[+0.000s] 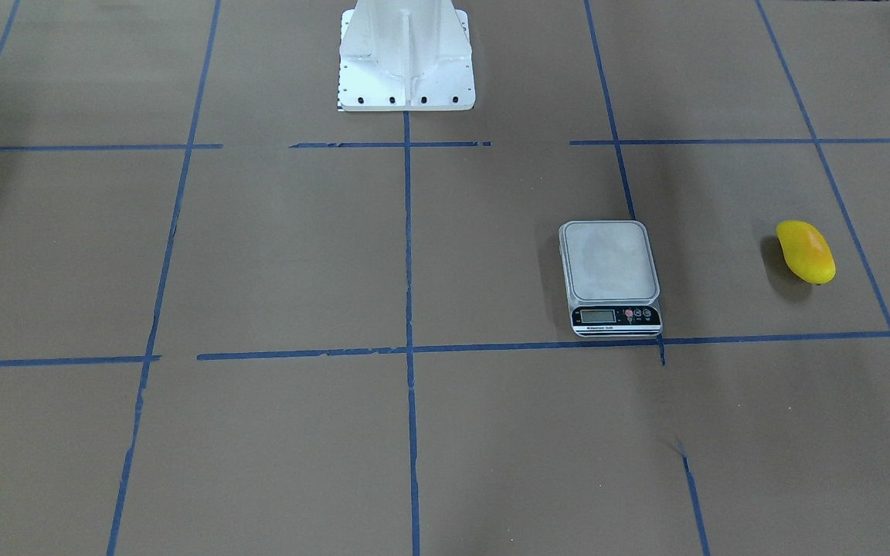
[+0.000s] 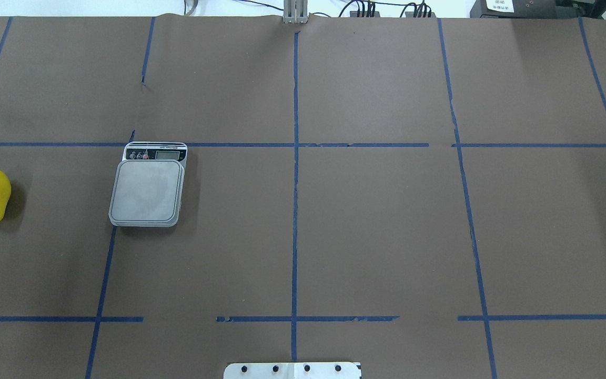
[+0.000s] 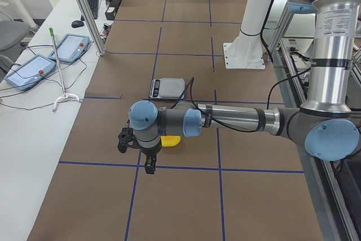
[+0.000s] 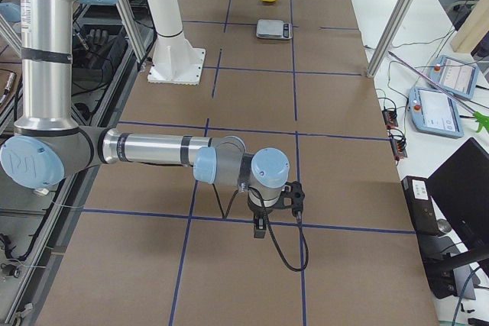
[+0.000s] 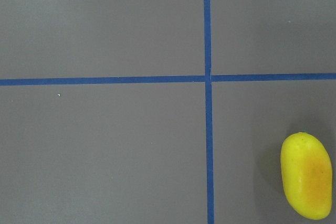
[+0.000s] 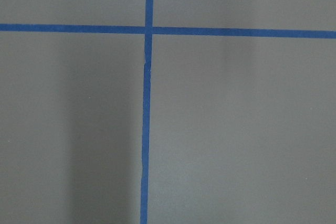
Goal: Weigh mango
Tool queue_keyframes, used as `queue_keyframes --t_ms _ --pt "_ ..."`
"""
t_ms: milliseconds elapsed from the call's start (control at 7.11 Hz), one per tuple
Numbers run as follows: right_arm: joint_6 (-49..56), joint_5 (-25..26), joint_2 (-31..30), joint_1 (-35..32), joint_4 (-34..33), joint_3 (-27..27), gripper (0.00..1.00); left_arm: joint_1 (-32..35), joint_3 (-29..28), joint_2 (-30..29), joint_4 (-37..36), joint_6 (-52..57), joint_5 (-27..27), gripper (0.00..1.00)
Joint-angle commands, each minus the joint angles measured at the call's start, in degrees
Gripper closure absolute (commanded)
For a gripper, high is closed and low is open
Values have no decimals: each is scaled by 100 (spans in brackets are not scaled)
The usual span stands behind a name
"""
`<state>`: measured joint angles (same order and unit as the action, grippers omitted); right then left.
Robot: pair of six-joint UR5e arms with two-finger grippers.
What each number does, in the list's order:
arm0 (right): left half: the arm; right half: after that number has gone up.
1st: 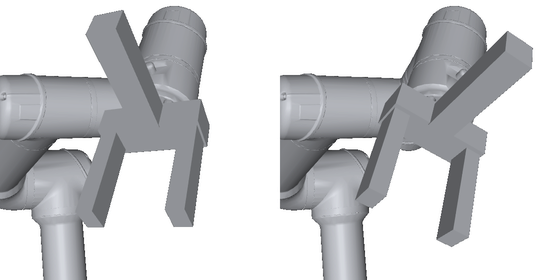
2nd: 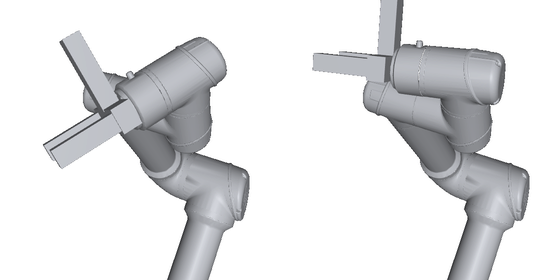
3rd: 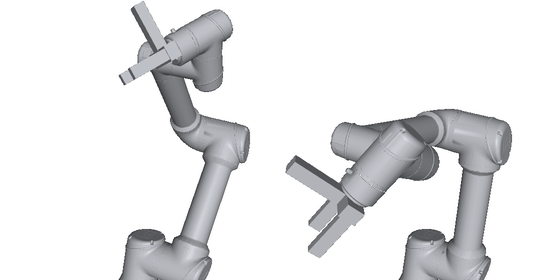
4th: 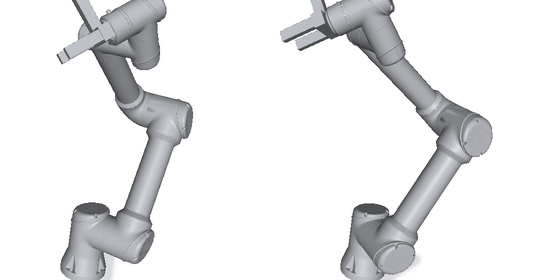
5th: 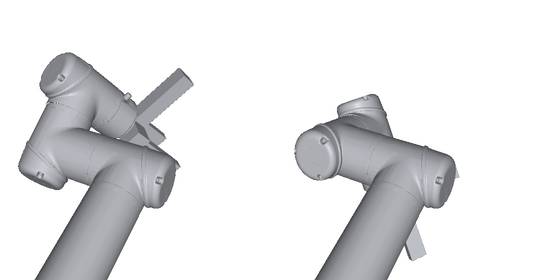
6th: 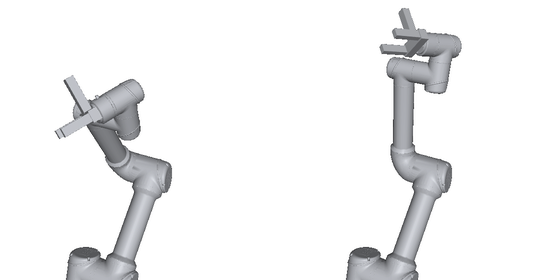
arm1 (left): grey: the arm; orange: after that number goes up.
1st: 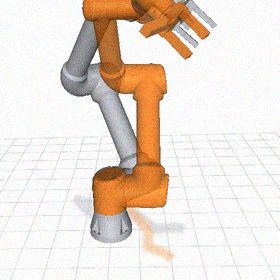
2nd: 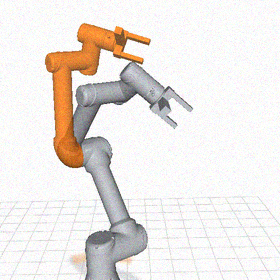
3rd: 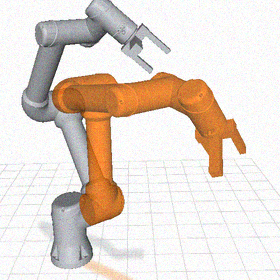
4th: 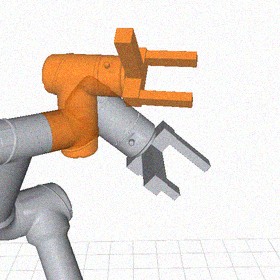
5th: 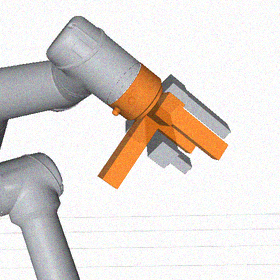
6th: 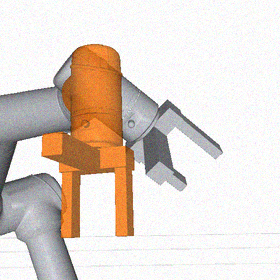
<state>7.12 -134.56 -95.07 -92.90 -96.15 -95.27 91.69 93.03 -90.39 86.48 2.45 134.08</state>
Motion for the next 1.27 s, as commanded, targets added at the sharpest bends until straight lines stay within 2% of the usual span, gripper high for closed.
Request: queue_keyframes --t_ms 0,422,562,844,1125 --pt "0 0 -3 0 0 0 0 -11 -108 -5 0 -8 4 0" --pt "0 0 -3 0 0 0 0 -247 -161 3 245 -16 4 0" --pt "0 0 -3 0 0 0 0 -544 -206 3 542 -86 -5 0" --pt "0 0 6 0 0 0 0 -1404 -214 3 1646 -1477 -13 0" --pt "0 0 -3 0 0 0 0 -1960 -258 12 2247 -1730 -5 0"
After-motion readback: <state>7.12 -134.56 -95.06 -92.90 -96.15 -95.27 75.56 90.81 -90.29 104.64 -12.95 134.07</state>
